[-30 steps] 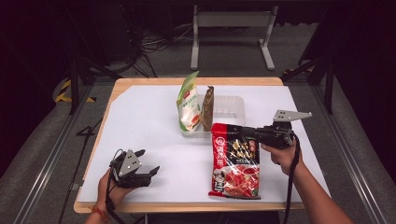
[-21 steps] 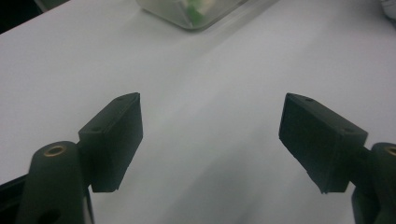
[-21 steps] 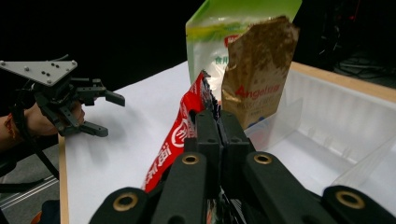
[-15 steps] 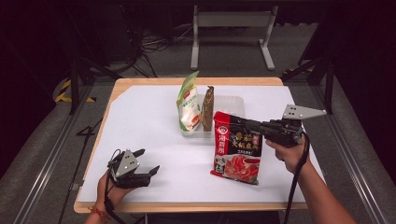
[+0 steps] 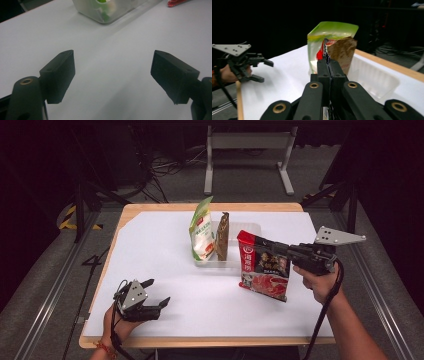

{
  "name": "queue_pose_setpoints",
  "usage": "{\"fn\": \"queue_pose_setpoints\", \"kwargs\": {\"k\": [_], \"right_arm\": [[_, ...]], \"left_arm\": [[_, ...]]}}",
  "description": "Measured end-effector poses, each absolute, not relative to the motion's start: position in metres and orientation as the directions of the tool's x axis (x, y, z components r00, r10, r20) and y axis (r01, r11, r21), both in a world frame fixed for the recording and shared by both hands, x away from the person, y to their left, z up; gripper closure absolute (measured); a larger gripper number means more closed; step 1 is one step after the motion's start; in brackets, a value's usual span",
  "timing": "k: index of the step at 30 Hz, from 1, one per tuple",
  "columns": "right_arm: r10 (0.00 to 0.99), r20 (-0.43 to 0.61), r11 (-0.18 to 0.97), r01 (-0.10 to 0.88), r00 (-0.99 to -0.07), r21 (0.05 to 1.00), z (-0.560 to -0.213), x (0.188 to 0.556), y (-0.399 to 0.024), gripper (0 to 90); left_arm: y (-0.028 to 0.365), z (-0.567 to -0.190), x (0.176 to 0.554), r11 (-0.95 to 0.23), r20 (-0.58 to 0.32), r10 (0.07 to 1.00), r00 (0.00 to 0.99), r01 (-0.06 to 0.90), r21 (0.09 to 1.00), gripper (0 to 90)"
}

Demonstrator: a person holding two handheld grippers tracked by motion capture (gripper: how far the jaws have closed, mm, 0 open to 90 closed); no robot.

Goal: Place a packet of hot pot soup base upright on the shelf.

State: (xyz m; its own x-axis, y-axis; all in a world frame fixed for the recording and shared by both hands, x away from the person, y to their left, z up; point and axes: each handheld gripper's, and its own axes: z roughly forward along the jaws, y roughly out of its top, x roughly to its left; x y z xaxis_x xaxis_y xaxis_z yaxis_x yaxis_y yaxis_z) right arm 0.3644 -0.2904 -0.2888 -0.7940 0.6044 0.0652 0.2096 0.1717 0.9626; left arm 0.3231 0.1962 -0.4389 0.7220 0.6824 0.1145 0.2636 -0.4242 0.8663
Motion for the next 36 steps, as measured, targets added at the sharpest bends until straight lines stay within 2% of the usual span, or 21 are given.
{"fn": "queue_pose_setpoints", "kwargs": {"k": [15,36], "right_arm": [[0.661,0.064,0.118,0.188,-0.747,0.975,-0.267,0.378,-0.287,89.4],[0.739,0.025,0.126,0.175,-0.674,0.976,-0.244,0.416,-0.257,89.3]], "left_arm": [[0.195,-0.441,0.322,-0.452,0.133,0.671,0.729,0.26,0.853,20.2],[0.197,-0.439,0.319,-0.435,0.126,0.676,0.726,0.256,0.863,18.8]]}}
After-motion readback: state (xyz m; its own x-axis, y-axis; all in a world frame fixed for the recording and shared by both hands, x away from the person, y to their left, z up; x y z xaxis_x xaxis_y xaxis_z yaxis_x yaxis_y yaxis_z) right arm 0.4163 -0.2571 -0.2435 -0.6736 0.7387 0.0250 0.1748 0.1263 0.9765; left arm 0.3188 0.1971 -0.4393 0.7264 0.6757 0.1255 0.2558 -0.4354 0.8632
